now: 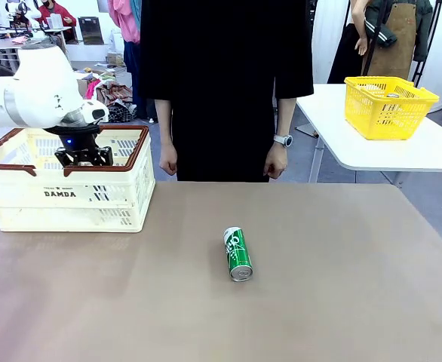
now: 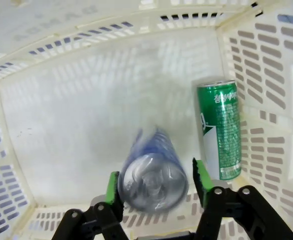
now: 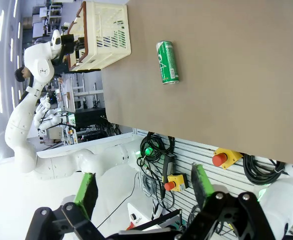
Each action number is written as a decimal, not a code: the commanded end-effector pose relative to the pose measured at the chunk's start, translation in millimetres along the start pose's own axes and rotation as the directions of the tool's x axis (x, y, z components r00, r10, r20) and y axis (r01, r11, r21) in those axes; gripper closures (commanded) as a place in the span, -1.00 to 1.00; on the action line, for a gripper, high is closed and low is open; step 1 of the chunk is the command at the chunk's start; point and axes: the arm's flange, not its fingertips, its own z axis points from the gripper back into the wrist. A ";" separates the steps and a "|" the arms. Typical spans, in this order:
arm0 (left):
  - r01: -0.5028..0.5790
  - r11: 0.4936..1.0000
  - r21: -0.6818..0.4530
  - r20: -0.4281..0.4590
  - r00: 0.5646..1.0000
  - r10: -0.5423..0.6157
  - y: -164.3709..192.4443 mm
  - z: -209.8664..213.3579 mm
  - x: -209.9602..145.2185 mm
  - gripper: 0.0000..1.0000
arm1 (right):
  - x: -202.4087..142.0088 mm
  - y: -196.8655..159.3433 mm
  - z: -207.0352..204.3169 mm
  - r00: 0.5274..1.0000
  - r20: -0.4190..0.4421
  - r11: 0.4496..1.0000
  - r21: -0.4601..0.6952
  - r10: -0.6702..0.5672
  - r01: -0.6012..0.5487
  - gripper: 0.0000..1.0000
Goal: Place the drinks into the Shopping basket.
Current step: Pick up one drink and place it into the Shopping basket.
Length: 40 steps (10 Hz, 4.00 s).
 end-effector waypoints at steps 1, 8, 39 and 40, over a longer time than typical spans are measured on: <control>-0.037 0.999 -0.010 0.031 0.999 0.037 8.3 11.6 1.5 -1.00 | 0.8 1.9 0.6 1.000 0.003 0.999 0.026 0.024 -0.024 -1.00; -0.214 0.904 -0.370 0.214 0.927 0.307 44.5 165.2 -18.0 -1.00 | 0.8 1.9 0.6 1.000 0.003 0.999 0.026 0.024 -0.024 -1.00; -0.266 0.581 -0.769 -0.466 0.856 -0.224 -214.5 187.8 -24.8 -1.00 | 0.8 1.9 0.6 1.000 0.003 0.999 0.026 0.024 -0.024 -1.00; -0.266 0.581 -0.769 -0.466 0.856 -0.224 -214.5 187.8 -24.8 -1.00 | 0.8 1.9 0.6 1.000 0.003 0.999 0.026 0.024 -0.024 -1.00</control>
